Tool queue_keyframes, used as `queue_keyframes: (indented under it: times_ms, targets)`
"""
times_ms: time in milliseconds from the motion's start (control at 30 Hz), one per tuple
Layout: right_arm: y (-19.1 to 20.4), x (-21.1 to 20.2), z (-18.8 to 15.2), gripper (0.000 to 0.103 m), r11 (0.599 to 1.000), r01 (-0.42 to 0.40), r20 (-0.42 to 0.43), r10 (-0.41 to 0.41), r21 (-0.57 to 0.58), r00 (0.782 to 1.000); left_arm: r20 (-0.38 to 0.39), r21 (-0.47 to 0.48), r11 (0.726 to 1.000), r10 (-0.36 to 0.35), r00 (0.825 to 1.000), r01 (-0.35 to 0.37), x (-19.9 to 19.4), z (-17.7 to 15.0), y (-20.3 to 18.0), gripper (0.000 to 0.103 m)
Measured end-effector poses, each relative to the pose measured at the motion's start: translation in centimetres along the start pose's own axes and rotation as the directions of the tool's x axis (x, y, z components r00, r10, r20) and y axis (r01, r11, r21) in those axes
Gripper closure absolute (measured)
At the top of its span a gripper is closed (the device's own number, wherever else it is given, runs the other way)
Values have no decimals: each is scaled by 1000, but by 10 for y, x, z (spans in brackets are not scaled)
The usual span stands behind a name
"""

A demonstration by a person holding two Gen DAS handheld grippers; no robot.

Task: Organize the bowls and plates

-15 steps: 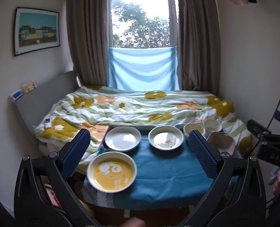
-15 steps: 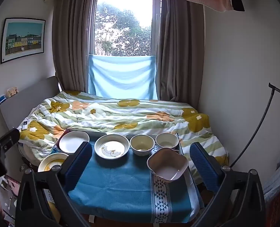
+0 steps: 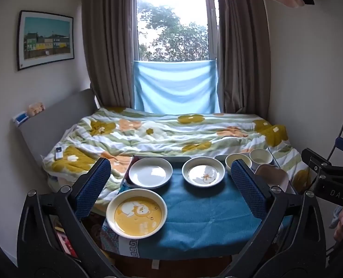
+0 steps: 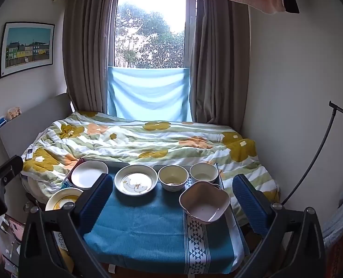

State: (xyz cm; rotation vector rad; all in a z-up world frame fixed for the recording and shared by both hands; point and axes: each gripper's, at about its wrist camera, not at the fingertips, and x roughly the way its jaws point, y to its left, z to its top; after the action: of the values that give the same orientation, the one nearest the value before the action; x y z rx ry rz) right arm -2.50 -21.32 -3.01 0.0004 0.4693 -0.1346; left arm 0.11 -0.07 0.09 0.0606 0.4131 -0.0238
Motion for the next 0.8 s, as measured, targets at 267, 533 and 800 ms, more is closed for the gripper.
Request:
queue_keyframes:
  times_ms: [267, 533, 800]
  targets:
    - [6, 1, 1, 0, 1000, -5, -1, 5, 2, 1000, -9, 6, 1000, 18, 1000, -18, 3, -2, -2, 0]
    - [6, 0, 3, 0, 1000, -13, 0, 13, 3, 1000, -10, -1, 1000, 26, 1000, -26, 3, -2, -2, 0]
    - [7, 0, 4, 0, 1000, -12, 1, 12, 5, 1000, -15, 8, 1000, 28, 999, -28, 4, -1, -5, 0]
